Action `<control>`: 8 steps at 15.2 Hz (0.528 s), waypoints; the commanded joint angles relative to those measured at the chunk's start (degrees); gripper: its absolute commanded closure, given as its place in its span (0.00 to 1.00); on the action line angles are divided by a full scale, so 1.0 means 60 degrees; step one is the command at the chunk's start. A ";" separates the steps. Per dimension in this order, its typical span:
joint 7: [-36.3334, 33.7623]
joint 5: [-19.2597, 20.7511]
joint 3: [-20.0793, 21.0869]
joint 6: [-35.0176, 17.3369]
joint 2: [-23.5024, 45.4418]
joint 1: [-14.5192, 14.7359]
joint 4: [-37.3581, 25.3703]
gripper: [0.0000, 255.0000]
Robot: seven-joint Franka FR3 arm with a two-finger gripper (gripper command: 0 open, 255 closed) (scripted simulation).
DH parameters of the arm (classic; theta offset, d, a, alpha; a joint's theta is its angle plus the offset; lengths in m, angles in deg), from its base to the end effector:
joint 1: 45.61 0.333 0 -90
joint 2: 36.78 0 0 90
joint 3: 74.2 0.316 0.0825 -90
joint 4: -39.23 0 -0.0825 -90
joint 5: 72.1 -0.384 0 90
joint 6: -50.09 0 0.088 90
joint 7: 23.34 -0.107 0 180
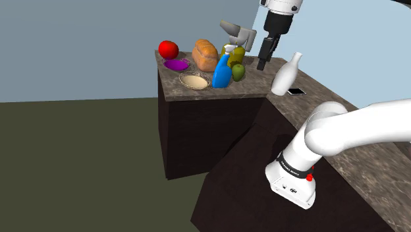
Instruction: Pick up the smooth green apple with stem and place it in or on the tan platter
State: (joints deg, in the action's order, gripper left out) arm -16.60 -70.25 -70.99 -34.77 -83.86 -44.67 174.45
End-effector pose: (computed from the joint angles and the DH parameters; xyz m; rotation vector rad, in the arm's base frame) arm 0.2870 0.0226 0.5914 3.0579 0.2591 -0.0925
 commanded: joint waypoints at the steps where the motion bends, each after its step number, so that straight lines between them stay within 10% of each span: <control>1: 0.0000 0.0000 0.0000 0.0000 0.0000 0.0000 0.0000 0.00; 8: 0.1482 0.0687 -0.1571 -0.1578 0.0819 -0.0419 0.0318 0.00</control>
State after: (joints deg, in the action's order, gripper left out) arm -9.02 -66.61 -79.07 -42.59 -80.33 -46.89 176.54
